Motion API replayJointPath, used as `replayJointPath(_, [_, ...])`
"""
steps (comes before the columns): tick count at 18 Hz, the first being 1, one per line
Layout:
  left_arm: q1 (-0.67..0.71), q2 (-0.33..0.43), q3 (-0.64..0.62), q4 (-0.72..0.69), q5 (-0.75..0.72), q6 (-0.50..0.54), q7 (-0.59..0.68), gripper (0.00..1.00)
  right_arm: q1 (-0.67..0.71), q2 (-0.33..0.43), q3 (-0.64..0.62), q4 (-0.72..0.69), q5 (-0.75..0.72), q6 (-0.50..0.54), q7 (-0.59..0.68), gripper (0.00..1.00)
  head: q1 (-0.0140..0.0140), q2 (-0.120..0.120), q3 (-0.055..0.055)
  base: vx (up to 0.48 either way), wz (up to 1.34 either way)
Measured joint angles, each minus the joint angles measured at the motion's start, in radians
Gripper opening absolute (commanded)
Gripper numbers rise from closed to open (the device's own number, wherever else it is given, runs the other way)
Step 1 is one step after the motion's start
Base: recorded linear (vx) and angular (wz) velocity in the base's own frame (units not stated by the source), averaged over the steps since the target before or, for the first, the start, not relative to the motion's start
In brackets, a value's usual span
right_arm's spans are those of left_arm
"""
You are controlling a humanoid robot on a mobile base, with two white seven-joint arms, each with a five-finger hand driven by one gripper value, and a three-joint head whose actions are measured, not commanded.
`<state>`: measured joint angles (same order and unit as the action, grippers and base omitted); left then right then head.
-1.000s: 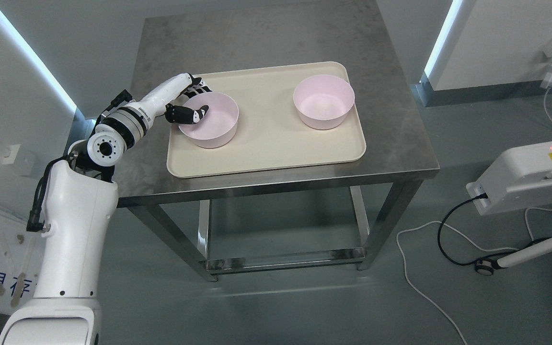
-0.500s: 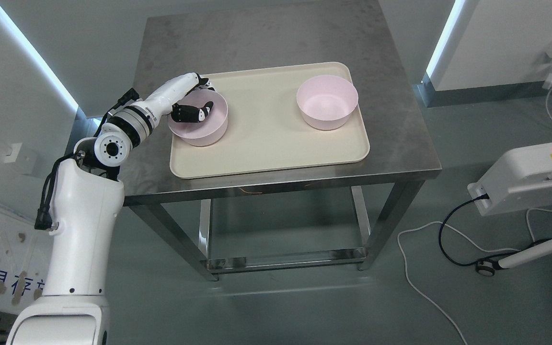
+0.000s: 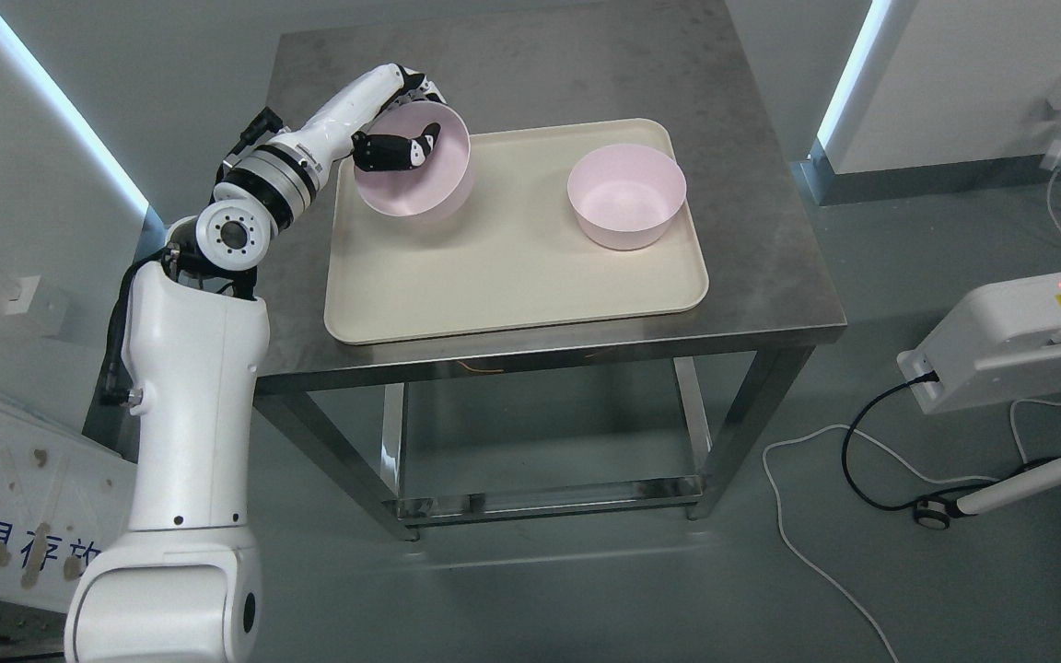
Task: Stack pink IKEA bowls on left shelf middle
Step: 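Lift the pink bowl and carry it over the other pink bowl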
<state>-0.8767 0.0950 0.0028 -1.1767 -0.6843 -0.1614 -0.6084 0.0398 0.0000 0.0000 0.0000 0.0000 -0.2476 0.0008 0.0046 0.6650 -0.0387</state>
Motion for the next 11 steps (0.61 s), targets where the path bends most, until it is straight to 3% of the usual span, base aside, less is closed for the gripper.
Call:
replayJointPath(6, [-0.063,-0.04,-0.104,-0.012,0.046,0.05,0.012,0.01,0.0,0.0,0.0,0.0,0.0,0.0,0.0,1.0,0.0,0.0,0.0,0.0,0.0])
replayJointPath(11, [-0.123,-0.061,-0.28,0.008,0.135,0.1,0.143,0.01,0.0,0.0,0.0,0.0,0.0,0.0,0.0,1.0,0.0,0.0,0.0,0.0,0.0])
